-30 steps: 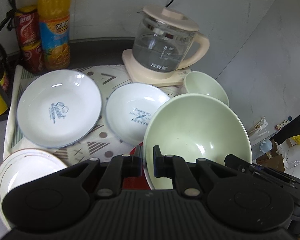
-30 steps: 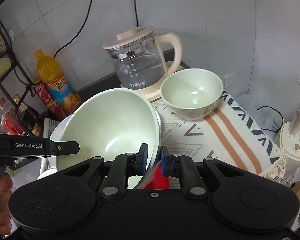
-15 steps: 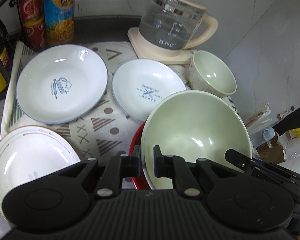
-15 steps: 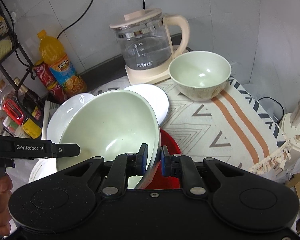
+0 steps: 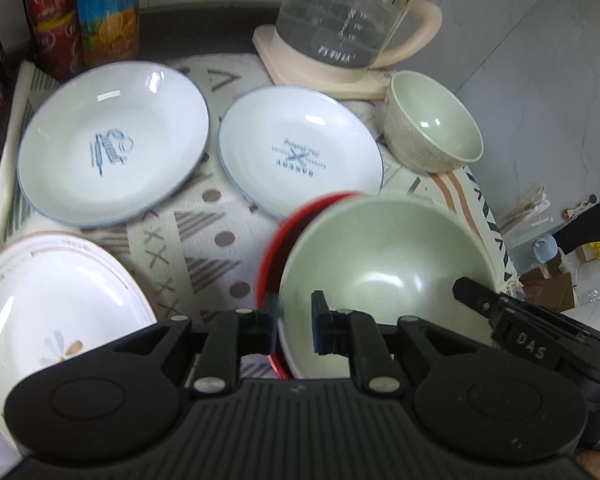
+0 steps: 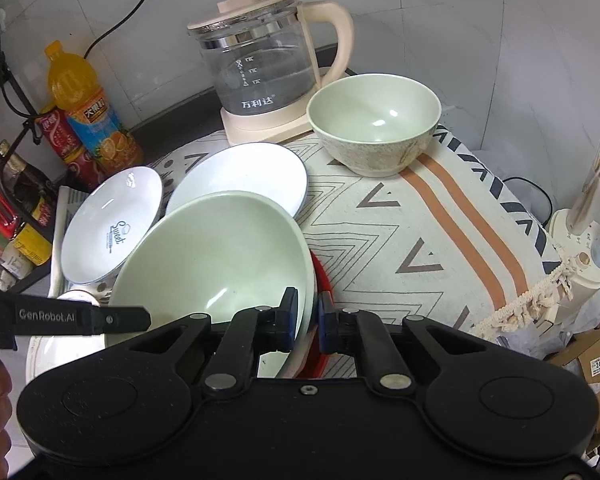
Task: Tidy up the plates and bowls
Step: 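Lower the green bowl into the red bowl and open both grippers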
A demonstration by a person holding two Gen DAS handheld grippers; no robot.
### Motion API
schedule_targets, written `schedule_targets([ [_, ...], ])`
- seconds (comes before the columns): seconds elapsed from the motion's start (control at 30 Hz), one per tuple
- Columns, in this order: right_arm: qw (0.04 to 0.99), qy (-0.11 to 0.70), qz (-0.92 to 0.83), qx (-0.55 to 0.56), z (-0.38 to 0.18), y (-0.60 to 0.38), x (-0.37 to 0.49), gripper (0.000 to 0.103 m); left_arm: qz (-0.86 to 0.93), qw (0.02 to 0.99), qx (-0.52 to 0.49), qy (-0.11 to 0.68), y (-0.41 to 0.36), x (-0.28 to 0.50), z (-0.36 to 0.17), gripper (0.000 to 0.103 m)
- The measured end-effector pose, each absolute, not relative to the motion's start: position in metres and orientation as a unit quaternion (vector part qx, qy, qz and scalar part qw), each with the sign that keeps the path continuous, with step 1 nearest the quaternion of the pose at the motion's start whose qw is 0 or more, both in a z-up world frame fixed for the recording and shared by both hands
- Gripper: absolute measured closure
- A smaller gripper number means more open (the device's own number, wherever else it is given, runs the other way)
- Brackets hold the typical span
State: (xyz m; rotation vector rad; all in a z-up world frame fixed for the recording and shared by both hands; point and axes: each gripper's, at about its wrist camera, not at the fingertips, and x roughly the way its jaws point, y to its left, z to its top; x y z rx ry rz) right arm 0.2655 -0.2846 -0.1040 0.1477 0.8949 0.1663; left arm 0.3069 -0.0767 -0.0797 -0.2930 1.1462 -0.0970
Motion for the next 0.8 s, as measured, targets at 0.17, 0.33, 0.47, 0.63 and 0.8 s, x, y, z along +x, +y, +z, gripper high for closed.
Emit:
schedule_targets([
  [0.17, 0.896, 0.433, 0.074, 0.066, -0.109, -0.282, 0.271, 0.092, -0.035, 0.834, -0.142, 0.532, -0.068, 0.311, -0.072, 0.087],
  [0.33, 0.886, 0.448, 0.084, 0.090, -0.110, -0.283, 0.279, 0.084, -0.019, 0.836, -0.146, 0.529, -0.060, 0.315, -0.071, 0.073],
  [0.47, 0.893, 0.431, 0.095, 0.090, -0.100, -0.286, 0.279, 0.064, -0.011, 0.839, -0.144, 0.525, -0.062, 0.319, -0.069, 0.062],
  [0.63, 0.894, 0.427, 0.090, 0.106, -0.094, -0.298, 0.286, 0.055, -0.014, 0.843, -0.139, 0.519, -0.071, 0.331, -0.066, 0.052],
  [0.8, 0.896, 0.419, 0.085, 0.118, -0.091, -0.311, 0.296, 0.047, -0.010, 0.851, -0.135, 0.508, -0.083, 0.346, -0.061, 0.033],
])
